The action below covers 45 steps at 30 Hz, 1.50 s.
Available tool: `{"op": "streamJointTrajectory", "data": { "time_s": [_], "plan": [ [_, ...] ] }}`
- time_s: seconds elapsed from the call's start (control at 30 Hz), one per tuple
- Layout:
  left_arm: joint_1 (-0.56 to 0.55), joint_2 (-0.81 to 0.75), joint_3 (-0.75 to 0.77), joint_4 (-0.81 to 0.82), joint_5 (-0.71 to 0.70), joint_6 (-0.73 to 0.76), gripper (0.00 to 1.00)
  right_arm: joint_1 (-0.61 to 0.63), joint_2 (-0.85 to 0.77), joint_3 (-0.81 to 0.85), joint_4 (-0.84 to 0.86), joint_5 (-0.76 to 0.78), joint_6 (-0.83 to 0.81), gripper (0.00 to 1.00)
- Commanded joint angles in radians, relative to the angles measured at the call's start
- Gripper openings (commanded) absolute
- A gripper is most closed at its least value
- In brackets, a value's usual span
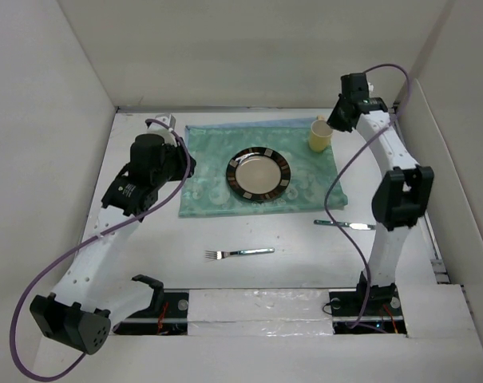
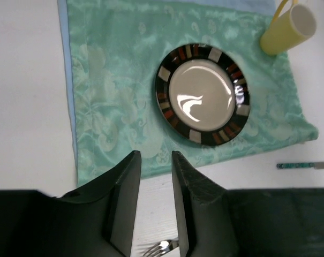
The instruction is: Set the dinner table for one person
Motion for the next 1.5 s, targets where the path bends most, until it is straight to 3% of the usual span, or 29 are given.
{"op": "streamJointTrajectory", "data": {
  "time_s": [0.0,0.13,0.23,0.33,0.37,0.43,0.47,0.57,0.8,1.2,1.3,1.33,1.4,1.43,1.47],
  "plan": [
    [-0.006,0.000,0.099,0.025,-0.008,0.016,0.26,0.057,-0.382,-0.250,0.234,-0.146,-0.046,0.00],
    [-0.006,0.014,0.147,0.025,0.007,0.011,0.00,0.185,-0.670,-0.701,0.472,-0.459,-0.141,0.00],
    [-0.006,0.023,0.185,0.007,0.001,0.020,0.00,0.352,-0.755,-0.904,0.460,-0.573,-0.196,0.00],
    [-0.006,0.015,0.219,-0.015,-0.042,0.036,0.03,0.545,-0.770,-1.025,0.368,-0.535,-0.234,0.30],
    [-0.006,0.012,0.237,-0.018,-0.059,0.039,0.09,0.589,-0.776,-1.051,0.365,-0.481,-0.230,0.48],
    [-0.006,0.011,0.259,-0.027,-0.068,0.043,0.23,0.692,-0.789,-1.110,0.374,-0.435,-0.218,0.59],
    [-0.006,0.014,0.286,-0.030,-0.077,0.043,0.26,0.717,-0.787,-1.115,0.376,-0.388,-0.216,0.64],
    [-0.006,0.015,0.323,-0.041,-0.085,0.043,0.28,0.781,-0.742,-1.102,0.364,-0.320,-0.233,0.71],
    [-0.006,-0.009,0.350,-0.059,-0.093,0.030,0.29,0.924,-0.521,-0.969,0.260,-0.246,-0.322,0.77],
    [-0.006,-0.034,0.362,-0.067,-0.117,0.028,0.30,1.004,-0.319,-0.923,0.304,-0.151,-0.320,0.70],
    [-0.006,-0.034,0.354,-0.059,-0.103,0.023,0.30,1.028,-0.289,-0.917,0.313,-0.133,-0.287,0.48],
    [-0.006,-0.034,0.357,-0.058,-0.103,0.023,0.30,1.050,-0.284,-0.920,0.315,-0.119,-0.277,0.34],
    [-0.006,-0.034,0.362,-0.056,-0.106,0.025,0.30,1.070,-0.284,-0.924,0.315,-0.117,-0.248,0.23],
    [-0.006,-0.031,0.365,-0.055,-0.106,0.027,0.30,1.079,-0.289,-0.929,0.319,-0.108,-0.236,0.10],
    [-0.006,-0.031,0.366,-0.053,-0.108,0.028,0.30,1.093,-0.302,-0.931,0.322,-0.108,-0.224,0.05]
  ]
}}
